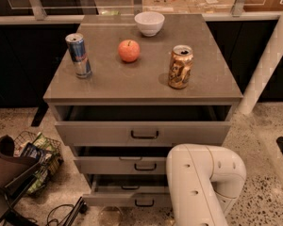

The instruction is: Close bottom drawer

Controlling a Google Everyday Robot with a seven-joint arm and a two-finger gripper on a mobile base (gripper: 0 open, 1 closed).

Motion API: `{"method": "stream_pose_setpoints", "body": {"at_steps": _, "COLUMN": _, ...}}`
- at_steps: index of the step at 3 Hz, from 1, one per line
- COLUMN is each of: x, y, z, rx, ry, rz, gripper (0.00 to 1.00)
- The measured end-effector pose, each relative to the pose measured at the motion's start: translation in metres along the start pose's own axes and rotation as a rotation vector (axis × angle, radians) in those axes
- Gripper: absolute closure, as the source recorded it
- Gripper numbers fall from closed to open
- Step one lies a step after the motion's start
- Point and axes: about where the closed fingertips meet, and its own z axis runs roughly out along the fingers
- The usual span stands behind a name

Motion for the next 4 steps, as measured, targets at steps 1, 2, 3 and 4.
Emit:
{"method": "stream_pose_setpoints", "body": {"at_steps": 1, "x": -0.003, "y": -0.026, "z": 0.03, "rx": 0.066, "ry": -0.071, "rz": -0.054, "gripper": 1.0}}
{"method": "stream_pose_setpoints", "body": {"at_steps": 2, "x": -0.01, "y": -0.063, "z": 0.056, "rx": 0.155, "ry": -0.126, "rz": -0.126, "gripper": 1.0}}
{"method": "stream_pose_setpoints", "body": {"at_steps": 3, "x": -0.016, "y": -0.083, "z": 0.069, "rx": 0.197, "ry": -0.146, "rz": -0.164, "gripper": 1.0}}
{"method": "stream_pose_setpoints", "body": {"at_steps": 4, "x": -0.016, "y": -0.081, "z": 0.068, "rx": 0.197, "ry": -0.146, "rz": -0.164, "gripper": 1.0}}
